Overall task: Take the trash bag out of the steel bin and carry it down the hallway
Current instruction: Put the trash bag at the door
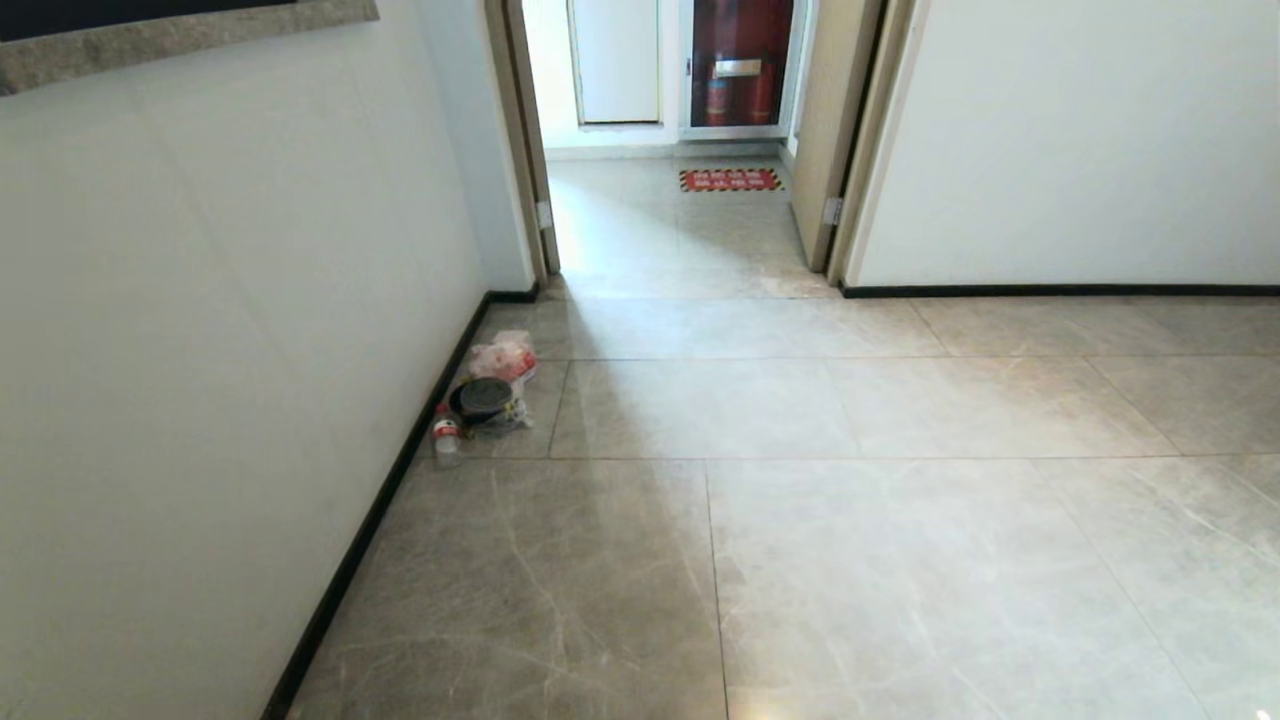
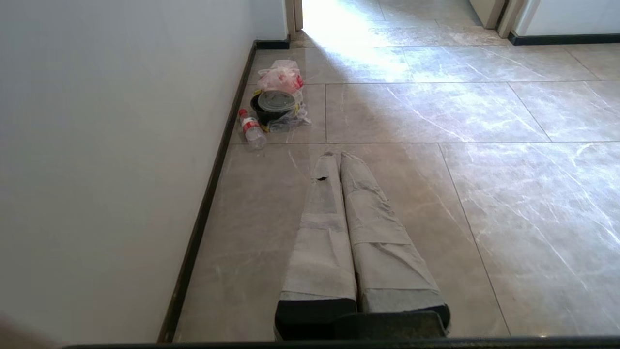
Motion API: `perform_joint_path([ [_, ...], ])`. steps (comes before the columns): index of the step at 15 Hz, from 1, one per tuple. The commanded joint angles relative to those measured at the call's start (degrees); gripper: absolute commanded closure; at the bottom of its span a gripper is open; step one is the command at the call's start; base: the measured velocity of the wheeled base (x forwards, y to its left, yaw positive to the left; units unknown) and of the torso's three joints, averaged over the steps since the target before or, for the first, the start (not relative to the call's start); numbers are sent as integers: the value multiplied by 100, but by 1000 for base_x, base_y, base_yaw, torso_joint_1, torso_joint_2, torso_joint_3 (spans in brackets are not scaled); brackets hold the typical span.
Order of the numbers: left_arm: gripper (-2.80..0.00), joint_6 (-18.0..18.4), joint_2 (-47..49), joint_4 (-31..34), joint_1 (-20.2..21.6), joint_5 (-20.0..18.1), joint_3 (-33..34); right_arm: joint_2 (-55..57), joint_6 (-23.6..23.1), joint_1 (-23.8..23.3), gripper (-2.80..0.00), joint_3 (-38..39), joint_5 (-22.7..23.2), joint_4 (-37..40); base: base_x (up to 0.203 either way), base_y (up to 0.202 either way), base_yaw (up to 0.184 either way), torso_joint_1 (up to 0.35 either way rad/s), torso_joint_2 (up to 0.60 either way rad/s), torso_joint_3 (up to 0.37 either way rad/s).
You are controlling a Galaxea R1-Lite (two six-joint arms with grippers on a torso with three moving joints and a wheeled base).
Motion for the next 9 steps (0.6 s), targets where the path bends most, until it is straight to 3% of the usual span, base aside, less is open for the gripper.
perform_joint_path([
  [1, 0, -4, -11, 0, 0, 2, 9, 4, -3, -1, 0, 0, 9, -2, 206, 0, 1, 2, -2, 0],
  [9, 0, -4, -11, 0, 0, 2, 9, 4, -37, 4, 0, 0, 41, 7, 194, 0, 1, 1, 2, 2],
])
